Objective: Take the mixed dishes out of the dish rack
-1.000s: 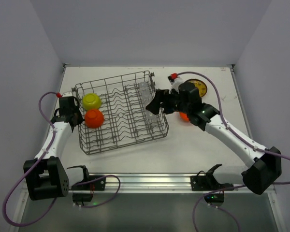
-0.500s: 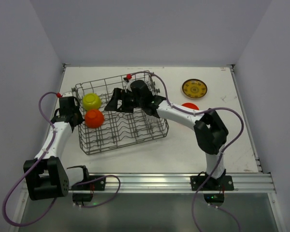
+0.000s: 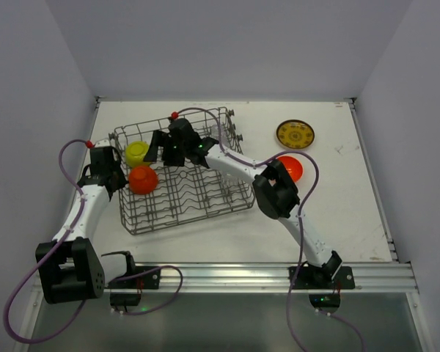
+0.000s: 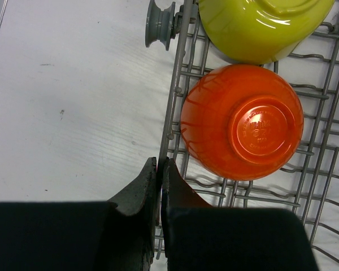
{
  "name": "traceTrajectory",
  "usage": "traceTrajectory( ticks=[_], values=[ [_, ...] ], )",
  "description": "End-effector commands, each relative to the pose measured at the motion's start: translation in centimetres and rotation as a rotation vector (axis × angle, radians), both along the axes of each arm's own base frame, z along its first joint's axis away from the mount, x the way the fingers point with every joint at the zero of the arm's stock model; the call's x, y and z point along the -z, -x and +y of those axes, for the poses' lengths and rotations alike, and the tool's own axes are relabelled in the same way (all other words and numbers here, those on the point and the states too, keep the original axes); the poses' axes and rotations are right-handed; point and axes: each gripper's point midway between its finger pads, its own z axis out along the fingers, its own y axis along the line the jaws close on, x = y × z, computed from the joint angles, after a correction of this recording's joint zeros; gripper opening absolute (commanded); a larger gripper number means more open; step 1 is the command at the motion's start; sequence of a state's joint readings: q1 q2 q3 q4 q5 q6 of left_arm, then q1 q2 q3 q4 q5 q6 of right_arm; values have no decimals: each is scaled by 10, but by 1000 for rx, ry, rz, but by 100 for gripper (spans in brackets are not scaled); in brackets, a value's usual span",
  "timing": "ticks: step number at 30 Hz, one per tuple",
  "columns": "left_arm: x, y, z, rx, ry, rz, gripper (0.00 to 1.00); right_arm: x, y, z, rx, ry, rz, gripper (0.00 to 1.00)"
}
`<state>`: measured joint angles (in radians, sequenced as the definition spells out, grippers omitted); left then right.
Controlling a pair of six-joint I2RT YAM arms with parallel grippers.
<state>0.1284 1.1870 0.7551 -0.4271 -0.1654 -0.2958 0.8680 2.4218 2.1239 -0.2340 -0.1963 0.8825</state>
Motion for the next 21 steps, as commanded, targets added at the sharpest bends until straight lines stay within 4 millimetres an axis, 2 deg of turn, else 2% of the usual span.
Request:
traceTrajectory(
  ticks=[1, 4, 9, 15, 21],
  values=[
    [-2, -1, 6, -37, -21, -11, 0, -7, -2, 10, 16, 0, -2, 88],
    [-2, -1, 5, -36, -20, -10, 0, 7, 5, 18, 0, 8, 25, 87],
    [-3, -2, 4, -31, -14, -15, 0, 14, 14, 29, -24, -15, 52, 86],
    [-3, -3, 2, -23, -7, -16, 0, 21, 15, 38, -42, -48, 76, 86],
    [-3, -4, 1, -19, -3, -18, 0, 33, 18, 40, -43, -45, 106, 86]
  ],
)
